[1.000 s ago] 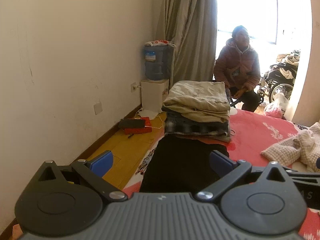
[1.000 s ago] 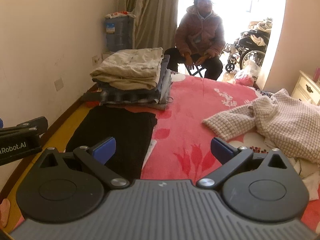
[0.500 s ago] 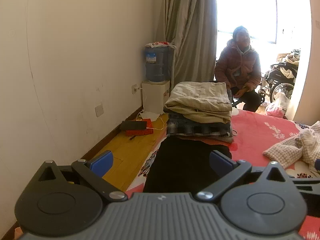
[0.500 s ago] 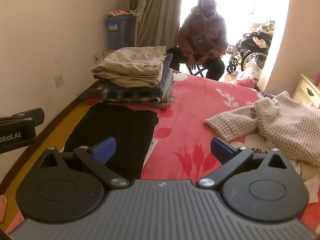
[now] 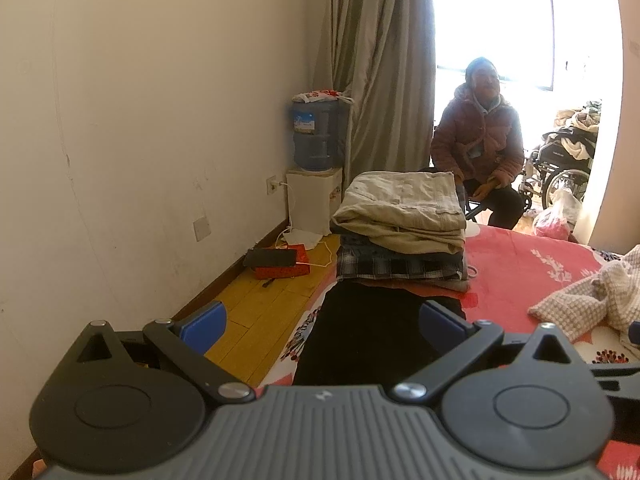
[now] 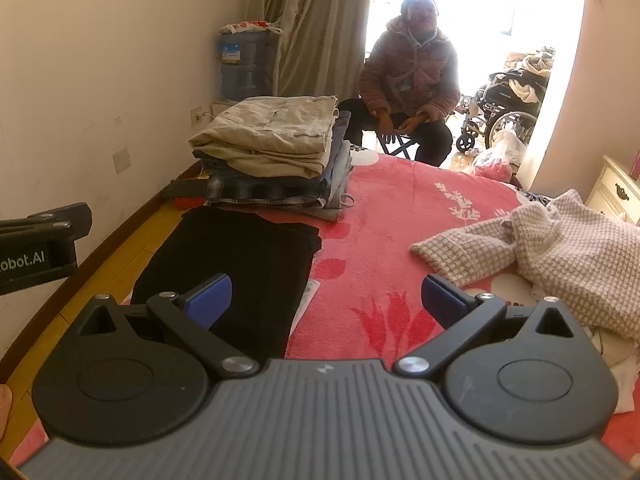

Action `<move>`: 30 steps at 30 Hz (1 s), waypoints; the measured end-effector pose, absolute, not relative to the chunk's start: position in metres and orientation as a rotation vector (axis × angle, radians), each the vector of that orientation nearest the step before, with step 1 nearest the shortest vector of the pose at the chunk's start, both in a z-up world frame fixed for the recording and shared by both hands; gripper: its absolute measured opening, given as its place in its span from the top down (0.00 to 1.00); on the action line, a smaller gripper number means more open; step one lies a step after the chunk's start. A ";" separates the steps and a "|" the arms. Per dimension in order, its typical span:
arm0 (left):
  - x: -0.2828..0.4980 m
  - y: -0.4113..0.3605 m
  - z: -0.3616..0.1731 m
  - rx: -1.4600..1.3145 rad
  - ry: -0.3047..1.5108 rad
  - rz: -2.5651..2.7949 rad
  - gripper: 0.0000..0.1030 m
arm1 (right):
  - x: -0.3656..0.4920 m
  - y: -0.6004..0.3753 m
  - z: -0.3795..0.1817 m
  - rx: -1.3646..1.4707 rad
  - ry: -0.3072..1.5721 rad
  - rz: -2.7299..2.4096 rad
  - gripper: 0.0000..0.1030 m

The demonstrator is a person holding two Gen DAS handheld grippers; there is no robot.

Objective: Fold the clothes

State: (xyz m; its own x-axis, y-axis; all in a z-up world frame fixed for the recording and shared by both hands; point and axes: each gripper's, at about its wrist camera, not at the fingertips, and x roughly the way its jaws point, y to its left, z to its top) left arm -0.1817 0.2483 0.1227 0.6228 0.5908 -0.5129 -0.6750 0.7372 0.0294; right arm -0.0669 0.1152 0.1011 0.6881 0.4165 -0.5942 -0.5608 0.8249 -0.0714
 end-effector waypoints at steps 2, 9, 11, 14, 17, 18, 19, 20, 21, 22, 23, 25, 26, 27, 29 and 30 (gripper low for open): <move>-0.181 0.249 0.122 -0.173 0.525 0.732 0.00 | -0.067 0.115 0.102 -0.254 0.598 0.555 0.01; -0.182 0.249 0.122 -0.171 0.528 0.725 0.00 | -0.069 0.116 0.103 -0.249 0.602 0.555 0.01; -0.181 0.250 0.122 -0.171 0.529 0.724 0.00 | -0.068 0.116 0.103 -0.247 0.607 0.554 0.01; -0.181 0.250 0.122 -0.172 0.531 0.725 0.00 | -0.068 0.117 0.102 -0.245 0.617 0.556 0.01; -0.181 0.251 0.122 -0.172 0.533 0.725 0.00 | -0.068 0.117 0.101 -0.246 0.620 0.554 0.01; -0.181 0.251 0.121 -0.172 0.533 0.725 0.00 | -0.068 0.117 0.101 -0.246 0.621 0.553 0.01; -0.181 0.251 0.121 -0.173 0.534 0.725 0.00 | -0.068 0.117 0.101 -0.246 0.622 0.553 0.01; -0.181 0.251 0.121 -0.173 0.534 0.724 0.00 | -0.068 0.117 0.101 -0.245 0.623 0.552 0.01; -0.180 0.251 0.121 -0.173 0.534 0.724 0.00 | -0.068 0.117 0.101 -0.244 0.625 0.552 0.01; -0.180 0.251 0.121 -0.174 0.534 0.724 0.00 | -0.068 0.117 0.101 -0.243 0.626 0.551 0.01; -0.180 0.253 0.121 -0.172 0.535 0.719 0.00 | -0.068 0.117 0.101 -0.243 0.626 0.551 0.01; -0.180 0.252 0.121 -0.171 0.534 0.723 0.00 | -0.069 0.117 0.101 -0.243 0.627 0.550 0.01; -0.180 0.252 0.121 -0.170 0.534 0.723 0.00 | -0.069 0.118 0.101 -0.244 0.628 0.550 0.01; -0.180 0.251 0.121 -0.170 0.534 0.723 0.00 | -0.069 0.118 0.100 -0.245 0.628 0.551 0.01; -0.180 0.251 0.120 -0.171 0.534 0.726 0.00 | -0.069 0.118 0.100 -0.246 0.629 0.550 0.01; -0.180 0.251 0.120 -0.172 0.534 0.726 0.00 | -0.069 0.118 0.100 -0.246 0.631 0.551 0.01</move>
State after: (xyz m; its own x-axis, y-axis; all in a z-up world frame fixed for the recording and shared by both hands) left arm -0.1805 0.2508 0.1201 0.6214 0.5858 -0.5203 -0.6713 0.7405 0.0321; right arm -0.0690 0.1177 0.0999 0.6711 0.4106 -0.6173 -0.5562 0.8294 -0.0530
